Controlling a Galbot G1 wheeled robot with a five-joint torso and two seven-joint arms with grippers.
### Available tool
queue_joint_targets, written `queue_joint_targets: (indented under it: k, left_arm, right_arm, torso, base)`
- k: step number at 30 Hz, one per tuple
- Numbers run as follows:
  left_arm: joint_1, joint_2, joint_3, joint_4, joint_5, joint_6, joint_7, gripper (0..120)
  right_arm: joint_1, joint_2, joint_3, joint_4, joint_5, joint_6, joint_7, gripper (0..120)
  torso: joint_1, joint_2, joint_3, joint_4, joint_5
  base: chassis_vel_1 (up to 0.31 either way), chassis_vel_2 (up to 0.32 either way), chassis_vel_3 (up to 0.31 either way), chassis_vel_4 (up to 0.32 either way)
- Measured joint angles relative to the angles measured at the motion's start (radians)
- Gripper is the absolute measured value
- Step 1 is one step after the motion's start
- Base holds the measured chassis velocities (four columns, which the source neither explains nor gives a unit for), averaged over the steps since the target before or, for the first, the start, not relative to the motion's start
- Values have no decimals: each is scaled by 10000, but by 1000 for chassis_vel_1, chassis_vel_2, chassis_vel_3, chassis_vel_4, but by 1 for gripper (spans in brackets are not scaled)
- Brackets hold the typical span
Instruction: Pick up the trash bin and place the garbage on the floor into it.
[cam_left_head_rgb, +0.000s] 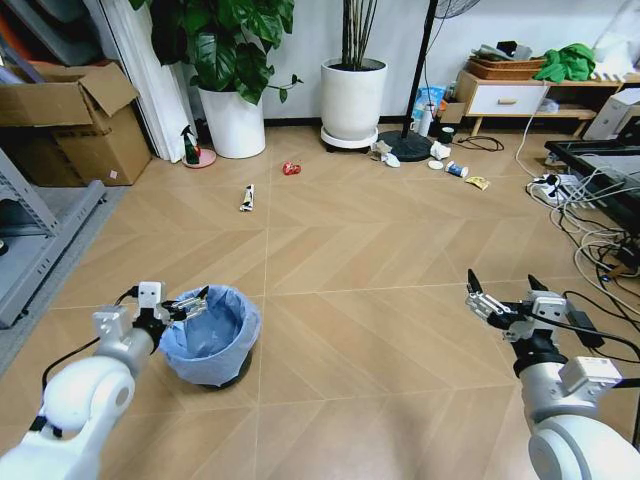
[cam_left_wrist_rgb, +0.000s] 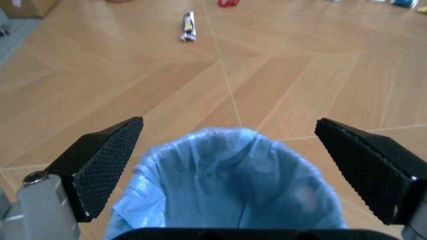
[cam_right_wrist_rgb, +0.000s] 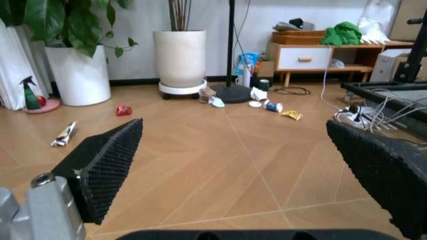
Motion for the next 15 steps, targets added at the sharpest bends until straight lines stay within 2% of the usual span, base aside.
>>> queue_joint_targets:
  k: [4, 5, 15]
  left_arm:
    - [-687, 453, 188, 1099, -311, 387, 308, 100]
    - [-906, 667, 256, 1656, -414, 574, 588, 100]
    - [-1208, 843, 597, 2579, -970, 1143, 726, 100]
  right_arm:
    - [-27, -13, -12, -90, -58, 22, -5, 100]
    - [-38, 0, -34, -137, -108, 41, -8, 100]
    - [-23, 31, -78, -271, -173, 133, -17, 100]
  torso:
    - [0, 0, 0, -1, 0]
    - [0, 0, 0, 0, -1]
    - [0, 0, -1, 1, 0]
  base:
    - [0, 0, 0, 0]
    - [0, 0, 0, 0]
    - [0, 0, 0, 0]
